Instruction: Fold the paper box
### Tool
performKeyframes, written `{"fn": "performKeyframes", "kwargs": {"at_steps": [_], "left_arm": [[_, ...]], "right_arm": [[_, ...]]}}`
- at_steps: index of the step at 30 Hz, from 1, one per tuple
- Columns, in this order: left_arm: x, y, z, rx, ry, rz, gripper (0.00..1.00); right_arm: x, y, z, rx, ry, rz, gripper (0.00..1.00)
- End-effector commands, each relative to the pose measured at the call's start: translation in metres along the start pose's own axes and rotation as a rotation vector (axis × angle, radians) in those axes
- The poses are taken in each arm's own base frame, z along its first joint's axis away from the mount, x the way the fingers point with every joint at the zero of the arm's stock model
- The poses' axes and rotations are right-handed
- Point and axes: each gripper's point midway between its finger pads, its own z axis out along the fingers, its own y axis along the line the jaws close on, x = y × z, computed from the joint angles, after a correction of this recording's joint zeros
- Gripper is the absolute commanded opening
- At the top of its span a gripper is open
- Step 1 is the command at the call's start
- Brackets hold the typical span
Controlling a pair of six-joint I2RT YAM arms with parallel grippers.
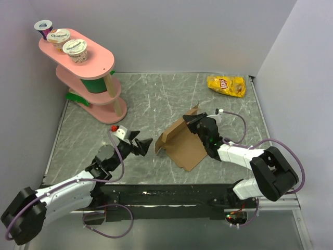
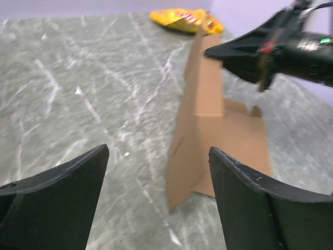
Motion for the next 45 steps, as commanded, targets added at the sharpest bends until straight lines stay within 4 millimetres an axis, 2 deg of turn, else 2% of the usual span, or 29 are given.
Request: {"fn": "performKeyframes", "kwargs": {"at_steps": [1,2,3,5,6,8,9,15,19,25,30,34,39,45], "left_arm": [[0.027,0.009,0.008,0.008,0.145,-0.059,0.85],[0.035,0.009,0.012,0.013,0.182,-0.063,0.84],[0.058,0.012,0.016,0.005,0.263,-0.066,0.84],[0.066,0.008,0.027,0.029,0.310,-0.070,0.82],[0.084,0.013,0.030,0.014,0.365,-0.067,0.80],[0.089,0.011,0.037,0.026,0.372,-0.067,0.79],[0.097,0.011,0.038,0.030,0.394,-0.069,0.79],[0.094,-0.012,0.053,0.129,0.365,-0.066,0.78],[0.097,-0.030,0.054,0.180,0.365,-0.060,0.78],[0.100,-0.045,0.052,0.193,0.366,-0.074,0.80],[0.101,-0.046,0.053,0.173,0.343,-0.088,0.81],[0.097,-0.045,0.063,0.144,0.296,-0.084,0.81],[0.095,-0.032,0.073,0.068,0.250,-0.075,0.81],[0.089,-0.028,0.079,0.044,0.185,-0.085,0.82]], "right_arm": [[-0.009,0.002,-0.002,-0.021,-0.031,-0.012,0.00],[-0.008,0.001,-0.002,-0.018,-0.030,-0.013,0.00],[-0.008,0.001,-0.001,-0.020,-0.026,-0.011,0.00],[-0.006,0.000,-0.001,-0.018,-0.022,-0.005,0.00],[-0.006,0.000,-0.001,-0.019,-0.021,-0.003,0.00],[-0.006,0.001,-0.002,-0.022,-0.020,-0.001,0.00],[-0.006,-0.001,-0.002,-0.017,-0.020,-0.004,0.00],[-0.007,-0.005,-0.002,-0.002,-0.025,-0.003,0.00],[-0.004,-0.009,-0.002,0.013,-0.020,0.004,0.00],[-0.007,-0.012,-0.002,0.026,-0.032,0.009,0.00],[-0.007,-0.015,-0.003,0.029,-0.038,0.005,0.00],[-0.005,-0.017,-0.003,0.030,-0.031,0.009,0.00],[-0.003,-0.016,-0.003,0.019,-0.023,0.007,0.00],[-0.003,-0.020,-0.004,0.025,-0.023,0.004,0.00]]}}
